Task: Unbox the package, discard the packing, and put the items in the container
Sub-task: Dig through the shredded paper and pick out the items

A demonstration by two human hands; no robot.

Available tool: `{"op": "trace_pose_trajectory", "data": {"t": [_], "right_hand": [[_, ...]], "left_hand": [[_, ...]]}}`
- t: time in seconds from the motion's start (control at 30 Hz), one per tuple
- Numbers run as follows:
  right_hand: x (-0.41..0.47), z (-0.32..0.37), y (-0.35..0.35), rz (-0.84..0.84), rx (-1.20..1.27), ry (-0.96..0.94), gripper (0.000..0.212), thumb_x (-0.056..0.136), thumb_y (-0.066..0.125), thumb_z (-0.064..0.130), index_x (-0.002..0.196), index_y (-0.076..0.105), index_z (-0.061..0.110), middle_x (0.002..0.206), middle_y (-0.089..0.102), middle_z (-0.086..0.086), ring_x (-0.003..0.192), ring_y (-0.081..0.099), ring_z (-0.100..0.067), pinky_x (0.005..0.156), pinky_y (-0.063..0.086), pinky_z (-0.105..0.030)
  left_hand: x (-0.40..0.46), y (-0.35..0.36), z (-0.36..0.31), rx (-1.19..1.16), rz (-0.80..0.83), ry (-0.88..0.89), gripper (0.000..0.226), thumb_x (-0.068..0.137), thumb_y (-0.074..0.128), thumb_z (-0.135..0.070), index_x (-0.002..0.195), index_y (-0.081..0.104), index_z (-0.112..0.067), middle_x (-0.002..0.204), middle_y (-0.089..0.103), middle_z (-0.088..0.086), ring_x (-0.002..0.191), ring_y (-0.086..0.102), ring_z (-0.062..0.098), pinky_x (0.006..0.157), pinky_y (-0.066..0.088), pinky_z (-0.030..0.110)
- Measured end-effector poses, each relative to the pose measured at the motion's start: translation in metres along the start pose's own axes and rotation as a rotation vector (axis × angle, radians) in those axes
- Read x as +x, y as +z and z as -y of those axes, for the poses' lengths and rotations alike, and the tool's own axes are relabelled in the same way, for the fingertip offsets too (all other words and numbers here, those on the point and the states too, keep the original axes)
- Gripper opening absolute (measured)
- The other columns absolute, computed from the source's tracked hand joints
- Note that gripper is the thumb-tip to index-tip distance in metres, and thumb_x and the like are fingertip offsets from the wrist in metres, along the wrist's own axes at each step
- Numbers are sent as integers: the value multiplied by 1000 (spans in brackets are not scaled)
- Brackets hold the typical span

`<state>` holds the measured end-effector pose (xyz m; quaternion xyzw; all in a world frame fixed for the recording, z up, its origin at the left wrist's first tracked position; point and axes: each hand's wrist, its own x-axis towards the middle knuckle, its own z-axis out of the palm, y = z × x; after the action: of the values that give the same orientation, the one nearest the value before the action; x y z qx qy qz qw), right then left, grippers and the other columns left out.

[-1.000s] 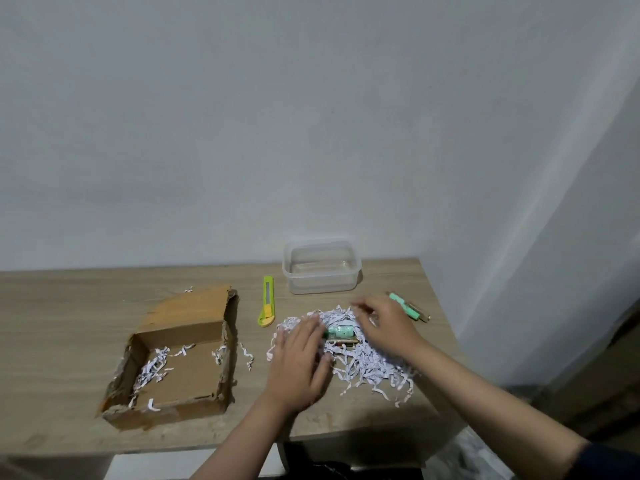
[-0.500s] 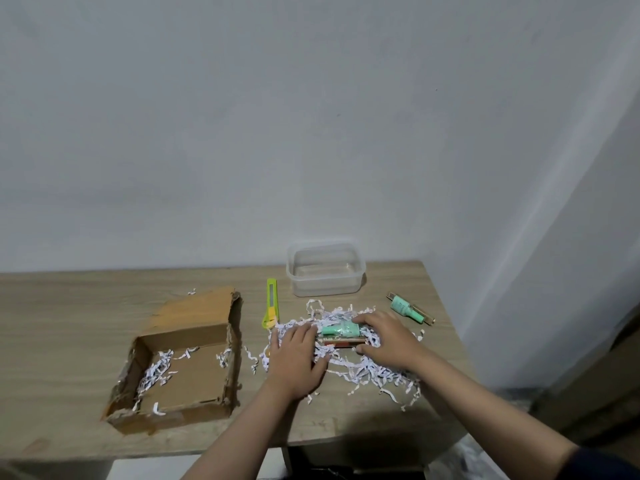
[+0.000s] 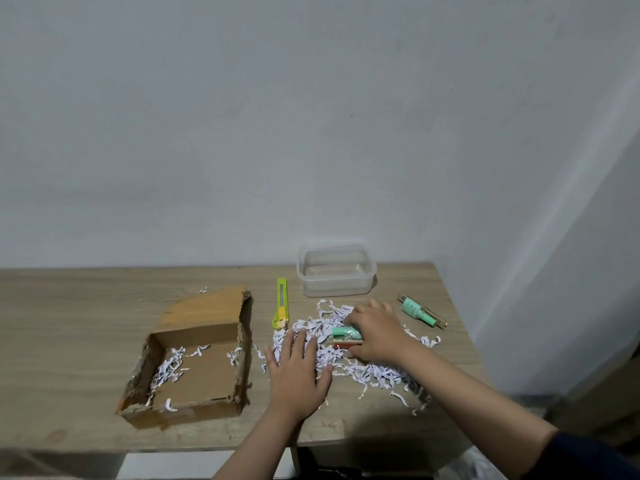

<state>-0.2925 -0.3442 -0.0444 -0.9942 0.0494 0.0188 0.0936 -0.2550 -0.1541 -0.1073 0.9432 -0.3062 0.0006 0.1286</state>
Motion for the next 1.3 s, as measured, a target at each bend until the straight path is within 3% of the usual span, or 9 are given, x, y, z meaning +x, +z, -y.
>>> {"op": "trace_pose_trajectory", "data": {"t": [0.17, 0.33, 0.47, 0.6, 0.87, 0.97, 1.1, 1.2, 1.3], "right_hand": [[4, -1, -2, -41, 67, 9, 37, 75, 66, 40, 108, 61, 26, 110, 60, 7, 110, 46, -17, 97, 30, -38], [0, -3, -9, -89, 147, 34, 28, 76, 66, 35, 102, 61, 27, 93, 61, 11, 96, 53, -12, 97, 37, -40], [2, -4, -6, 22, 67, 52, 43, 66, 74, 43, 101, 56, 25, 105, 56, 5, 100, 50, -16, 94, 39, -39], [3, -4, 0, 33, 85, 63, 51, 65, 77, 38, 106, 51, 23, 110, 50, 2, 106, 43, -18, 92, 36, -36], [8, 0, 1, -15, 46, 62, 44, 72, 68, 32, 111, 51, 21, 112, 55, 0, 107, 46, -23, 87, 36, -37], [5, 1, -4, -63, 118, 68, 43, 69, 67, 32, 108, 53, 24, 107, 60, 3, 103, 51, -21, 84, 36, -35], [-1, 0, -12, -116, 293, 99, 43, 64, 67, 36, 105, 57, 28, 104, 62, 10, 98, 55, -15, 91, 44, -41], [-7, 1, -22, -195, 428, 85, 47, 60, 67, 49, 102, 60, 30, 101, 63, 16, 94, 57, -10, 95, 43, -42], [-12, 4, -32, -239, 504, 70, 47, 63, 76, 42, 106, 62, 27, 104, 64, 14, 96, 58, -8, 95, 44, -35]], "left_hand": [[-1, 4, 3, -78, -42, 0, 65, 85, 27, -59, 141, 33, -29, 154, 25, -4, 145, 8, 20, 110, -7, 58], [1, 8, 4, -99, -56, 3, 61, 85, 34, -58, 138, 39, -28, 152, 31, -3, 144, 13, 21, 110, 0, 61], [0, 9, 5, -87, -77, 8, 60, 86, 34, -58, 138, 39, -28, 151, 33, -2, 144, 16, 22, 110, 0, 60], [-1, 7, 4, -83, -75, 6, 61, 87, 31, -58, 140, 35, -29, 153, 28, -4, 145, 10, 20, 111, -7, 56], [-1, 5, 4, -94, -68, 5, 61, 86, 30, -58, 140, 34, -29, 154, 26, -4, 145, 8, 19, 111, -8, 55], [0, 4, 3, -91, -59, -1, 61, 86, 29, -58, 140, 34, -30, 154, 26, -5, 145, 7, 19, 111, -7, 57], [0, 4, 4, -85, -56, 0, 62, 87, 34, -58, 141, 32, -28, 155, 23, -3, 145, 4, 19, 110, -6, 60], [-1, 3, 4, -76, -84, 19, 68, 83, 42, -59, 142, 32, -26, 155, 24, 1, 144, 7, 20, 105, 5, 67], [-4, 0, 2, -53, -115, 23, 74, 80, 49, -59, 143, 30, -24, 154, 26, 4, 143, 13, 23, 99, 17, 72]]}}
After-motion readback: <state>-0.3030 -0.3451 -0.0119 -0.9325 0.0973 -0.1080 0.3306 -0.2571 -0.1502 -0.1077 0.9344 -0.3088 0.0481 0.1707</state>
